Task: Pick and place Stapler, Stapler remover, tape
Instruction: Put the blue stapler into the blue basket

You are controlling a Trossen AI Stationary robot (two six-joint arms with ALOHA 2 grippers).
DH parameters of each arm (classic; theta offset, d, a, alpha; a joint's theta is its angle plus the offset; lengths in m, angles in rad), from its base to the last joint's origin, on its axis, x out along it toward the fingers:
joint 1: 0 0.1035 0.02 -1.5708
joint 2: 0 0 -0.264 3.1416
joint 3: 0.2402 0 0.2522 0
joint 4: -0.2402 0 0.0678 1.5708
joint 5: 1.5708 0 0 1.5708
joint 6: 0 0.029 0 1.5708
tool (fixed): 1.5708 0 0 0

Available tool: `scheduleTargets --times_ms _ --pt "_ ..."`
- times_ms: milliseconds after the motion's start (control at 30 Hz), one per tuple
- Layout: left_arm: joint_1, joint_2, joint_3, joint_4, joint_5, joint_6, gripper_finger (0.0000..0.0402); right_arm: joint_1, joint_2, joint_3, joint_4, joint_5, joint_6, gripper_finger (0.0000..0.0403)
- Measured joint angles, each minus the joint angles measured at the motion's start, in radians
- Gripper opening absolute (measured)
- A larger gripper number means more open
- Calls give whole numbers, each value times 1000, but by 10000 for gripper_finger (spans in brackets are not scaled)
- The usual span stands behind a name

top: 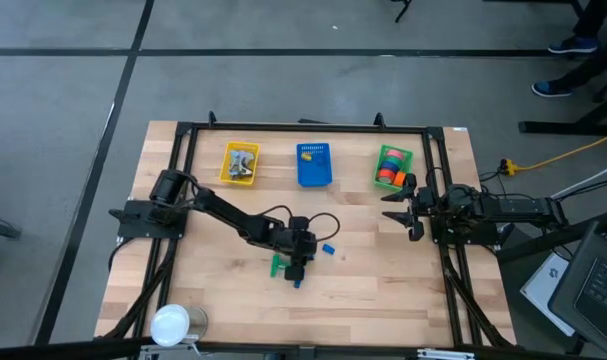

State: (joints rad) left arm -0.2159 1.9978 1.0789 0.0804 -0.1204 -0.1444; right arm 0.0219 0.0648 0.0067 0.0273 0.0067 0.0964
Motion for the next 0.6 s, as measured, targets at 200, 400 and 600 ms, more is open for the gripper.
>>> scheduleTargets --times_ms 200,400,600 --pt "0 -1 2 -23 -11 0 141 0 0 0 1 0 0 210" --pt "1 -4 4 -62 -18 -27 91 0 0 0 1 0 0 210" --pt "3 -16 1 -75 -23 -37 53 0 0 0 1 0 0 211"
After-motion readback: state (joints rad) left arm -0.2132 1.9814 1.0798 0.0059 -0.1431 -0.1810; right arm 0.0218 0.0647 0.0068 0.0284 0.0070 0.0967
